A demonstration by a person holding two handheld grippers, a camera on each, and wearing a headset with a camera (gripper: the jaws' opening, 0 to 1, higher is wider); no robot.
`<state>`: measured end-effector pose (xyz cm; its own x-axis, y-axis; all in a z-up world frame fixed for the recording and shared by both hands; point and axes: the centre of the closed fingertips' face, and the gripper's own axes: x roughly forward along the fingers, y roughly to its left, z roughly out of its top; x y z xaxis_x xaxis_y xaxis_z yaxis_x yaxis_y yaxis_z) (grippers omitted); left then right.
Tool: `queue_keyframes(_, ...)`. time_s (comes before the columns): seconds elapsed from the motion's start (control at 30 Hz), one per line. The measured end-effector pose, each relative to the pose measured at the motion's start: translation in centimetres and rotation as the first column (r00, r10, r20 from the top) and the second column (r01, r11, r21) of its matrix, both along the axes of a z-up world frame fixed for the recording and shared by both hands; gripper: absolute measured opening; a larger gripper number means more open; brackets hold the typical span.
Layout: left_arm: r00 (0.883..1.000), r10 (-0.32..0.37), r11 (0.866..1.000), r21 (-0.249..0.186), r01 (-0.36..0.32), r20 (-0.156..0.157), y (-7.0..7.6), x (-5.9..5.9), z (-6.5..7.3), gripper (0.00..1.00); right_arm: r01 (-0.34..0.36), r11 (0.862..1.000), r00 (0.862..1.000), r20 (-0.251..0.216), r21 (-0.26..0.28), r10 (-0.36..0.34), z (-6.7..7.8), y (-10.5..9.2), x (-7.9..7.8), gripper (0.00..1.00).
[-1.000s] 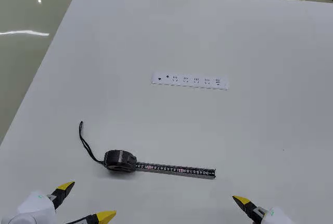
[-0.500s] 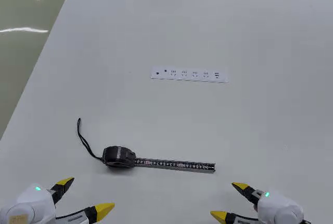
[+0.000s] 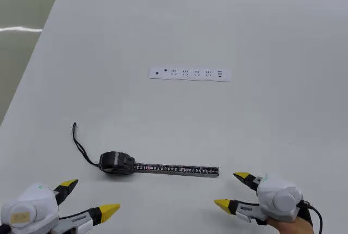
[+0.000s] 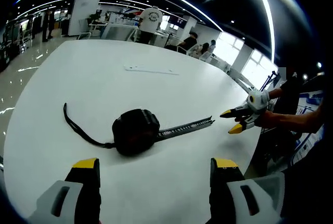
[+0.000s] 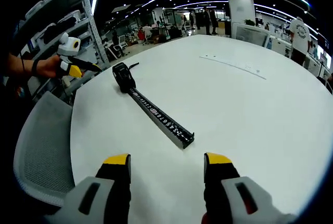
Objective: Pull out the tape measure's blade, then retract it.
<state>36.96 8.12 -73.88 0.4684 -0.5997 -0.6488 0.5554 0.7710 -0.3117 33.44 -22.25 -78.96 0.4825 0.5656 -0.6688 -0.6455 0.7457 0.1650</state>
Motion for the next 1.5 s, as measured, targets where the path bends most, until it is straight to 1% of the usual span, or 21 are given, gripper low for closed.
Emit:
queue_keyframes(0.13,1.0,0.004,1.0,0.005,-0.004,-0.003,-0.2,0.5,0.2,0.83,-0.032,0.999,0.999,-0.004,-0.018,0.032,-0.7,0.2,0.8,0.55)
queue_keyframes(0.2,1.0,0.013,1.0,0.01,-0.013,-0.01,-0.3,0.8,0.2,0.83,-0.09,0.992,0.996,-0.006,-0.085,0.089,-1.5,-0.1,1.2,0.55)
queue_keyframes(0.23,1.0,0.015,1.0,0.014,-0.015,-0.014,-0.3,0.9,0.2,0.82,-0.102,0.991,0.995,-0.008,-0.092,0.102,-1.7,0.0,1.3,0.55)
queue_keyframes(0.33,1.0,0.019,0.999,0.028,-0.018,-0.022,-0.4,1.3,0.2,0.81,-0.135,0.986,0.991,-0.008,-0.102,0.134,-2.0,0.3,1.9,0.53)
queue_keyframes(0.53,0.998,0.035,0.998,0.049,-0.033,-0.045,-0.7,2.4,0.3,0.81,-0.192,0.974,0.981,-0.01,-0.119,0.192,-2.4,0.7,3.3,0.48)
queue_keyframes(0.67,0.997,0.043,0.997,0.068,-0.038,-0.066,-1.0,3.1,0.2,0.8,-0.239,0.962,0.971,-0.014,-0.133,0.239,-2.6,0.8,3.9,0.43)
queue_keyframes(0.77,0.995,0.053,0.996,0.073,-0.047,-0.088,-1.3,3.5,0.0,0.78,-0.282,0.948,0.959,-0.019,-0.144,0.283,-2.9,0.8,4.2,0.37)
queue_keyframes(0.8,0.993,0.057,0.996,0.075,-0.05,-0.102,-1.4,3.6,-0.1,0.77,-0.297,0.943,0.955,-0.025,-0.147,0.297,-3.0,0.8,4.2,0.36)
queue_keyframes(0.83,0.992,0.058,0.996,0.076,-0.05,-0.111,-1.4,3.7,-0.2,0.76,-0.314,0.938,0.949,-0.031,-0.146,0.313,-3.1,0.9,4.2,0.34)
queue_keyframes(0.87,0.991,0.06,0.996,0.069,-0.052,-0.123,-1.6,3.8,-0.2,0.76,-0.338,0.93,0.941,-0.037,-0.143,0.336,-3.2,1.0,4.0,0.32)
queue_keyframes(0.9,0.99,0.059,0.997,0.064,-0.051,-0.129,-1.8,3.8,-0.2,0.76,-0.342,0.927,0.939,-0.038,-0.152,0.34,-3.3,0.9,4.0,0.31)
queue_keyframes(0.93,0.99,0.059,0.997,0.064,-0.051,-0.131,-1.8,3.9,-0.2,0.76,-0.352,0.923,0.935,-0.026,-0.156,0.353,-3.2,1.0,4.2,0.3)
queue_keyframes(0.97,0.989,0.059,0.996,0.069,-0.05,-0.134,-2.0,4.0,-0.3,0.76,-0.371,0.916,0.928,-0.036,-0.154,0.37,-3.2,1.2,4.1,0.27)
queue_keyframes(1.03,0.989,0.058,0.996,0.078,-0.048,-0.137,-2.2,4.2,-0.3,0.76,-0.398,0.902,0.917,-0.036,-0.166,0.398,-3.3,1.2,4.1,0.23)
queue_keyframes(1.1,0.987,0.063,0.995,0.084,-0.051,-0.145,-2.2,4.4,-0.4,0.76,-0.412,0.895,0.911,-0.04,-0.173,0.411,-3.4,1.3,4.0,0.19)
queue_keyframes(1.13,0.986,0.068,0.995,0.085,-0.056,-0.15,-2.2,4.6,-0.5,0.76,-0.429,0.885,0.902,-0.039,-0.178,0.429,-3.5,1.5,3.9,0.16)
queue_keyframes(1.2,0.984,0.081,0.993,0.096,-0.066,-0.159,-2.1,4.8,-0.6,0.74,-0.443,0.876,0.895,-0.035,-0.192,0.445,-3.8,1.5,4.0,0.15)
queue_keyframes(1.33,0.983,0.086,0.992,0.102,-0.07,-0.162,-2.1,4.9,-0.7,0.69,-0.447,0.873,0.893,-0.033,-0.196,0.449,-3.7,1.5,4.0,0.15)
queue_keyframes(1.4,0.971,0.127,0.989,0.095,-0.11,-0.202,-2.2,5.4,-0.9,0.65,-0.446,0.872,0.892,-0.026,-0.203,0.45,-3.7,1.4,4.0,0.15)
queue_keyframes(1.47,0.956,0.167,0.985,0.09,-0.149,-0.242,-2.3,5.8,-1.1,0.61,-0.445,0.871,0.892,-0.02,-0.209,0.451,-3.6,1.3,4.0,0.15)
queue_keyframes(1.5,0.952,0.175,0.983,0.095,-0.155,-0.25,-2.4,5.9,-1.2,0.6,-0.444,0.871,0.893,-0.019,-0.208,0.45,-3.6,1.4,4.0,0.15)
